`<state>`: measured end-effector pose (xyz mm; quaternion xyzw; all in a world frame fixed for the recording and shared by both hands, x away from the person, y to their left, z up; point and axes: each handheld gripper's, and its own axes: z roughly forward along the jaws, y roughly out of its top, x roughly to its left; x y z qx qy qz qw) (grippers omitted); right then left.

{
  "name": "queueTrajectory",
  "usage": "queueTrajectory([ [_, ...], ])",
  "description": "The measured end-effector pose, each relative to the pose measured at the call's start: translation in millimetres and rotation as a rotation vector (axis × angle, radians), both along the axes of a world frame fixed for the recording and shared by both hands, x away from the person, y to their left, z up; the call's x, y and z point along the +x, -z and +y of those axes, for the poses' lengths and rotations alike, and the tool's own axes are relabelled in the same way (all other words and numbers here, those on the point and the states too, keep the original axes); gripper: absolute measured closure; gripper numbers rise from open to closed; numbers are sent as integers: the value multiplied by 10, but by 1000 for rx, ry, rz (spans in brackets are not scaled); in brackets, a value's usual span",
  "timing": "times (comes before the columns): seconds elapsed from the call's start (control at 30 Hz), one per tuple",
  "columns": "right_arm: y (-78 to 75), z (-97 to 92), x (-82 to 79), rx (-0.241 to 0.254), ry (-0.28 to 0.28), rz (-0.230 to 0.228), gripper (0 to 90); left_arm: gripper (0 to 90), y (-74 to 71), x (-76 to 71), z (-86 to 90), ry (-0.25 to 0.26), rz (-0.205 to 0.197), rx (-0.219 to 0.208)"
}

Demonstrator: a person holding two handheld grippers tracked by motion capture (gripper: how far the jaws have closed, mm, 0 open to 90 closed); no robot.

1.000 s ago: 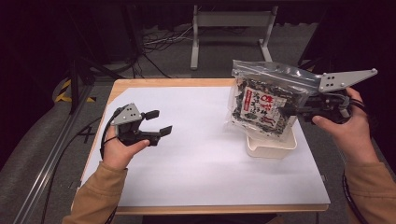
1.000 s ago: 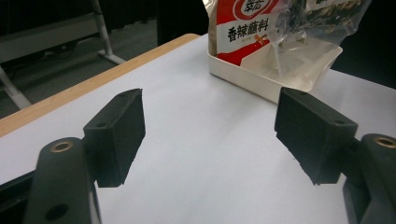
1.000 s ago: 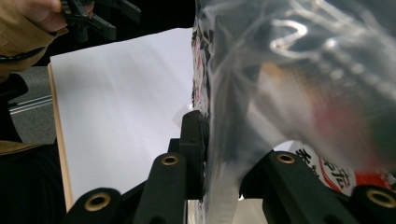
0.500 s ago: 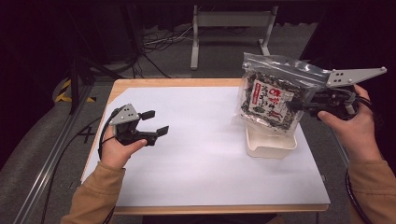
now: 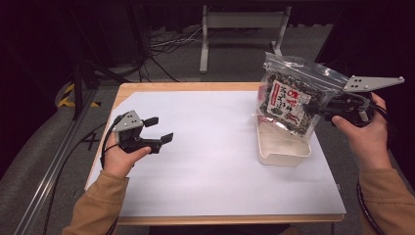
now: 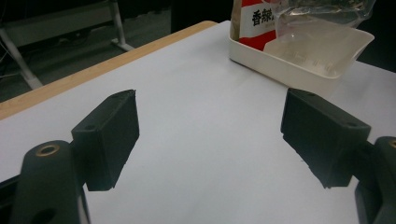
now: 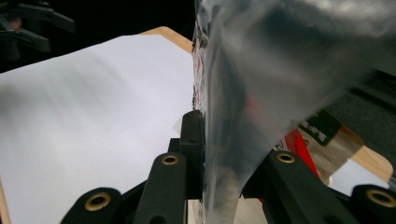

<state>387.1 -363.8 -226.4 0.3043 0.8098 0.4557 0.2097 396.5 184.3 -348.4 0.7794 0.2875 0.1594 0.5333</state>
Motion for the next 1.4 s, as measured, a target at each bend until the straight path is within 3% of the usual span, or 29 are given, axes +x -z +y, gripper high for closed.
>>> queueTrajectory([
  [0.27, 113, -47, 28, 12, 80, 10, 751, 199, 32, 12, 38, -10, 11, 2],
  [0.4, 163, -41, 32, 0, 90, 21, 751, 198, 42, 22, 40, -8, 7, 2],
  [0.93, 362, 71, 84, -92, 86, 46, 753, 192, 63, 18, 48, -7, 19, -3],
  [1.4, 626, 97, 123, -111, 76, 61, 752, 188, 103, 20, 70, -7, 26, 6],
])
